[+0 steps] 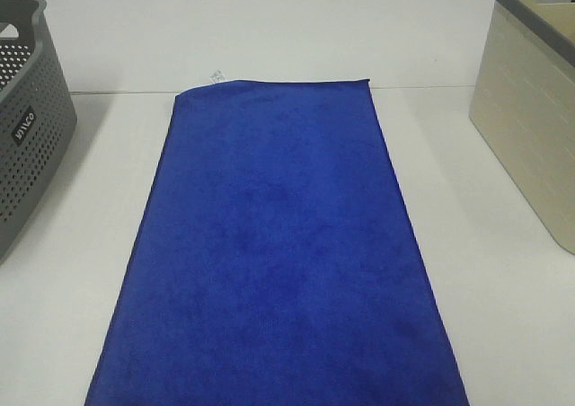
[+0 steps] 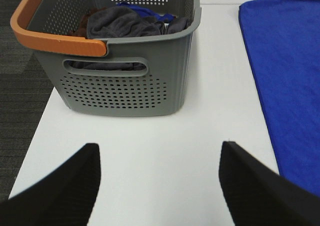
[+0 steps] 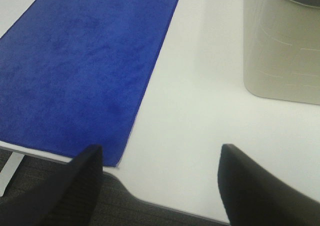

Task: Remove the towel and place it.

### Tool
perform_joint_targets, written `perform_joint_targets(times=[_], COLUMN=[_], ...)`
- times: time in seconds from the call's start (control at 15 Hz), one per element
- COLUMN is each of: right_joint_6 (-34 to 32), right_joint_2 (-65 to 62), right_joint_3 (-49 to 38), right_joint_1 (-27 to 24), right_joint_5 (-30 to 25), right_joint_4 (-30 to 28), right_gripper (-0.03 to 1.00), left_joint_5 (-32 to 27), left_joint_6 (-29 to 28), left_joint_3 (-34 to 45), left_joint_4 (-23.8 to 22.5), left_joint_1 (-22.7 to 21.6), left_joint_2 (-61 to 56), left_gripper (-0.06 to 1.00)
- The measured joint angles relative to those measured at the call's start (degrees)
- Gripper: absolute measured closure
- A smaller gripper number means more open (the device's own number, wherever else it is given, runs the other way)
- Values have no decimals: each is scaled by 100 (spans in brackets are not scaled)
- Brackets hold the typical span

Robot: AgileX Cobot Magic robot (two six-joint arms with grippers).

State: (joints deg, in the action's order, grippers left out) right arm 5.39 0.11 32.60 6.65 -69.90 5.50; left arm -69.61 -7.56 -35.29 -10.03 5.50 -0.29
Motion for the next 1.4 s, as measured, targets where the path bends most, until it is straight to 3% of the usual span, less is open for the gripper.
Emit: perform_joint_targets(times=[0.2,0.47,0.67,1.07,1.2,1.4], right_joint_6=[29,29,29,29,29,29], right_joint_2=[-40,-40,-40,-40,-40,-40], right_joint_3=[-401,-642,-665,-665,-665,-665], right_joint_1=[0,0,0,-46,-424,-693], right_joint_5=[29,596,613,613,613,613], right_joint_4=[6,23,23,23,149,206], right_gripper=[31,31,31,31,31,31], left_joint_5=[0,327,647,745,751,751], left_joint_6=[189,286,390,435,441,441], left_joint_3=[304,372,544,544,544,544], left_joint_4=[120,275,653,779,802,837], left_joint_1=[0,0,0,-17,-728,-922], left_joint_2=[-6,-6,-6,-6,-6,-6], left_gripper=[32,32,32,32,32,32])
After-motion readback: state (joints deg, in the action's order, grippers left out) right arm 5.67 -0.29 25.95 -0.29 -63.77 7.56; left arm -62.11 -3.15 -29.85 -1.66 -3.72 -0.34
